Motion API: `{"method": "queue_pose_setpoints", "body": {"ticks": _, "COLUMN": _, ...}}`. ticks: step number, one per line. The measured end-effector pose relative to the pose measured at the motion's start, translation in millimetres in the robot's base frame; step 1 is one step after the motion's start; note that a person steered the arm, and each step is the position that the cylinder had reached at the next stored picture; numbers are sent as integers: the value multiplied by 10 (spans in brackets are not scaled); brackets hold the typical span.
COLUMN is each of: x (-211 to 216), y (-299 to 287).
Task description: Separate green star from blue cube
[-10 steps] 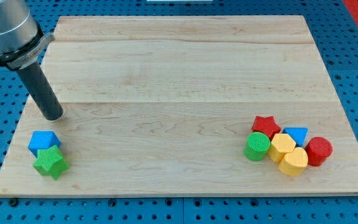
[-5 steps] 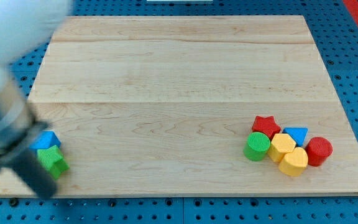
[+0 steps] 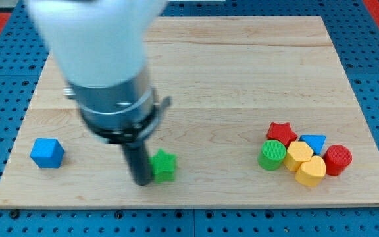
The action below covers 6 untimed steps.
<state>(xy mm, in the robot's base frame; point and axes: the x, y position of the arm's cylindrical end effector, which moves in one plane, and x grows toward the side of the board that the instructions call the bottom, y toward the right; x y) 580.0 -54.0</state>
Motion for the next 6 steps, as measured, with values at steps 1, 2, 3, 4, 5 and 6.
{"method": "queue_pose_setpoints", "body": {"ticks": 1, "x": 294, "y": -602}}
{"method": "queue_pose_setpoints", "body": {"ticks": 2, "x": 379, "y": -1527}}
{"method": "queue_pose_setpoints", "body": {"ticks": 3, "x": 199, "y": -2488}}
{"method": "queue_pose_setpoints", "body": {"ticks": 4, "x": -192, "y": -2489}}
{"method": "queue_pose_setpoints", "body": {"ticks": 5, "x": -242, "y": -1916}}
{"method": "queue_pose_setpoints", "body": {"ticks": 6, "x": -297, "y": -1625}}
